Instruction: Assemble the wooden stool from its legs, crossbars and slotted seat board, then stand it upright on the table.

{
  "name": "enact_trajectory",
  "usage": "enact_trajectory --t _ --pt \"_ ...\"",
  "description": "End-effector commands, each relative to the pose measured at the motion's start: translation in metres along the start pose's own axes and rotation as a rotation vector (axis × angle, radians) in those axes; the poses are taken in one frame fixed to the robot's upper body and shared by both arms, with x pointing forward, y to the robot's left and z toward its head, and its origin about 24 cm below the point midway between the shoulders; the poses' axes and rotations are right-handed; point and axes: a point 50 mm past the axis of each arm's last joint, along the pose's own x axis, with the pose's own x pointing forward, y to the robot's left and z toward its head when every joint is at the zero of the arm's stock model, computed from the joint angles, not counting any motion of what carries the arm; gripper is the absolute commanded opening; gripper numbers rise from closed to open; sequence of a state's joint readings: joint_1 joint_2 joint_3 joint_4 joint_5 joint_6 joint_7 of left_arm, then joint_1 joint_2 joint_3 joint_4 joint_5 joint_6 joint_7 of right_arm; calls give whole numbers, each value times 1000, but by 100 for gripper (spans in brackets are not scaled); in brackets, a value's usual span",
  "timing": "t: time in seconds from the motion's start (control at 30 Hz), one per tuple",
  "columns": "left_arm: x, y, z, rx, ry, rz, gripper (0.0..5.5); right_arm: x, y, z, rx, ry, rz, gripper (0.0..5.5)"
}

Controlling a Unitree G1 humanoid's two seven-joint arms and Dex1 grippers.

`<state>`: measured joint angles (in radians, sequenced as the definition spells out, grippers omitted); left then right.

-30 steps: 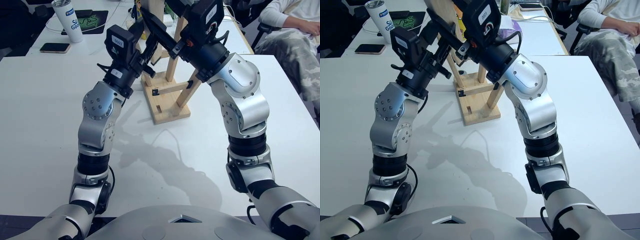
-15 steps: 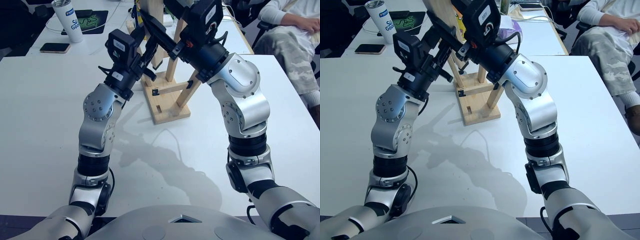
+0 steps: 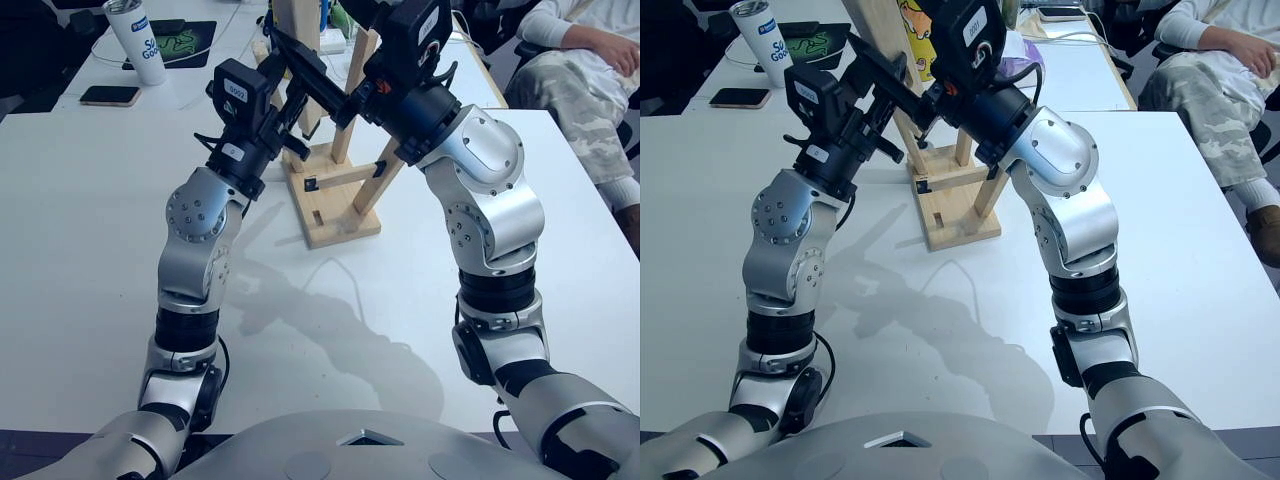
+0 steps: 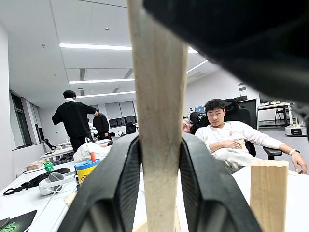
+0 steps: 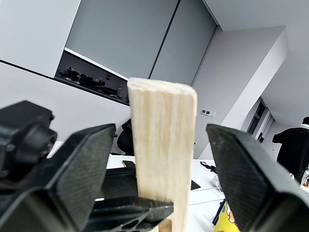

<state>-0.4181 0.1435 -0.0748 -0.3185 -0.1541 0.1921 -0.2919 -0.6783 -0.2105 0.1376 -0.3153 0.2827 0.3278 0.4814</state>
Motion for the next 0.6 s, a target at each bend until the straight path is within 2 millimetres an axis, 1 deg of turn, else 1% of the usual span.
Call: enact_trajectory --t 0.03,0.07,0.27,0.37,0.6 --pt "-1 0 -2 18 11 3 104 1 1 5 -2 -17 6 347" --pt "-1 -1 -3 27 16 -1 104 1 1 6 1 -20 6 347" --pt "-1 -3 -5 43 23 -14 104 2 1 6 12 -18 16 251" --pt "-1 -4 -5 48 19 -25 104 2 1 5 15 -16 16 212" --pt "-2 -5 -5 42 14 -34 104 1 0 4 30 -9 15 210"
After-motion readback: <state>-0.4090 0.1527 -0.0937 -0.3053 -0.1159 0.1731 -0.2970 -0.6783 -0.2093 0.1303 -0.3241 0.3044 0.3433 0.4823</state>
